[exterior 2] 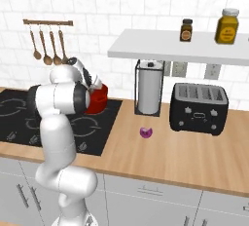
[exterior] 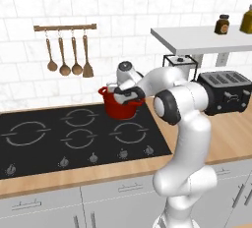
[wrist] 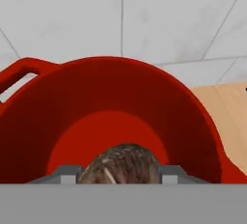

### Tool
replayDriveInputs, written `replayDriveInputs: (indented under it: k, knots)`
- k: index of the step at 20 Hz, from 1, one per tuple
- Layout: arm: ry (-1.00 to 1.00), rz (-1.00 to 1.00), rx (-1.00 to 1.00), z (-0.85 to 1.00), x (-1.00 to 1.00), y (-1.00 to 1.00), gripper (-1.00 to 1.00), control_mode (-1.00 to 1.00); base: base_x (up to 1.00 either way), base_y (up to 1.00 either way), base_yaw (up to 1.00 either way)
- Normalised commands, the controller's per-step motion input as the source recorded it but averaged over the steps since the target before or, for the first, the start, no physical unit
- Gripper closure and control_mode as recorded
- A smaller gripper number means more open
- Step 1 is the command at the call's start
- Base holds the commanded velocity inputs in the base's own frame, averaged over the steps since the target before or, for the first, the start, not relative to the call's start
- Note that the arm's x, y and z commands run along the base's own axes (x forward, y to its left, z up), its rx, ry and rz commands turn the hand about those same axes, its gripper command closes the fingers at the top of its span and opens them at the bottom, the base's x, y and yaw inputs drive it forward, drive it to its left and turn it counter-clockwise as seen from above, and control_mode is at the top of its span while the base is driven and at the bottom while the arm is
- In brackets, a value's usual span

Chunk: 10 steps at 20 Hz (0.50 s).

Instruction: Put the mushroom and onion in the pot. Retrieve the spatula and lightly stir the vegetables in the pot.

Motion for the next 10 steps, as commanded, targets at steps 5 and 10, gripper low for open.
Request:
replayDriveInputs:
  k: [5, 10]
  knots:
    - [0.07, 0.0, 0.0, -0.44, 0.36, 0.19, -1.0, -1.0, 0.0, 0.0, 0.0]
    - [0.0, 0.0, 0.0, -0.02, 0.1, -0.04, -1.0, -1.0, 0.0, 0.0, 0.0]
